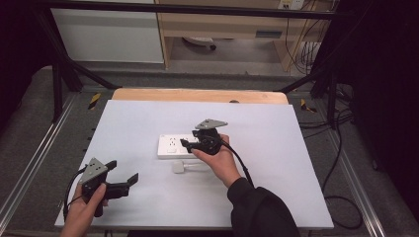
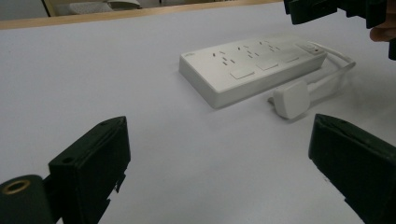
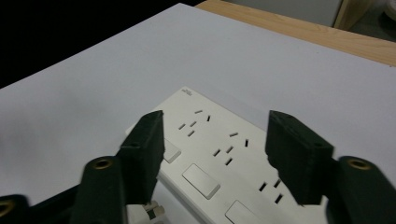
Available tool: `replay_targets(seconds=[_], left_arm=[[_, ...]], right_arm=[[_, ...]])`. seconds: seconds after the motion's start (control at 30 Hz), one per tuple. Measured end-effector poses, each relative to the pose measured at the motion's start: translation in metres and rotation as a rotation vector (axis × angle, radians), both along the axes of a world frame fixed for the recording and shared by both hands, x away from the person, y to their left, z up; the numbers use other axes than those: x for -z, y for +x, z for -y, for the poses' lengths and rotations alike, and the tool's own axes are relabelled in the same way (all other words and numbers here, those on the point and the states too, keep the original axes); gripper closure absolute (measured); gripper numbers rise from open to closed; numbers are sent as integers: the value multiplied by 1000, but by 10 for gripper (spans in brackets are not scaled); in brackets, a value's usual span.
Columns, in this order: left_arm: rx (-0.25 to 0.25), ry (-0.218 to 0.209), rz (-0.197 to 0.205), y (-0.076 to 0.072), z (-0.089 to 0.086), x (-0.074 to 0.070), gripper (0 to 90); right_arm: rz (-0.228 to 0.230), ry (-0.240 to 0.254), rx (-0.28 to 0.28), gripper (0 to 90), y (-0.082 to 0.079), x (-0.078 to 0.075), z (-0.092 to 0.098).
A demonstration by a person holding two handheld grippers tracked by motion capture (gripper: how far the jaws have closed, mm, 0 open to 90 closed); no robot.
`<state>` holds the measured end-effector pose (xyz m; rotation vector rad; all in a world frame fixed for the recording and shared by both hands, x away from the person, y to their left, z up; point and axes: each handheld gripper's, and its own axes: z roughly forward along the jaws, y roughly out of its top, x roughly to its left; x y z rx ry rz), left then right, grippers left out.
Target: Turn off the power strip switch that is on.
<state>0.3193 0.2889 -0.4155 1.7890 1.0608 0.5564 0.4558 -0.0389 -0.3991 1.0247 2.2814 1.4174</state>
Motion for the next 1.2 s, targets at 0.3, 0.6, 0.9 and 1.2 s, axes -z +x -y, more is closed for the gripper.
replay_targets(seconds=[0.3,0.6,0.9,1.2], left_arm=[[-1,-2,-2,0,0,0,54],[-3,1,-2,0,0,1,54],[-5,1,-5,0,0,1,54],[-8,2,-6,0,0,1,54]], right_arm=[[19,-2,58,71,1,-12,15],[70,18,71,56,-4,-28,37],[104,31,81,56,-11,-40,60],[117,48,97,64,-22,-47,92]])
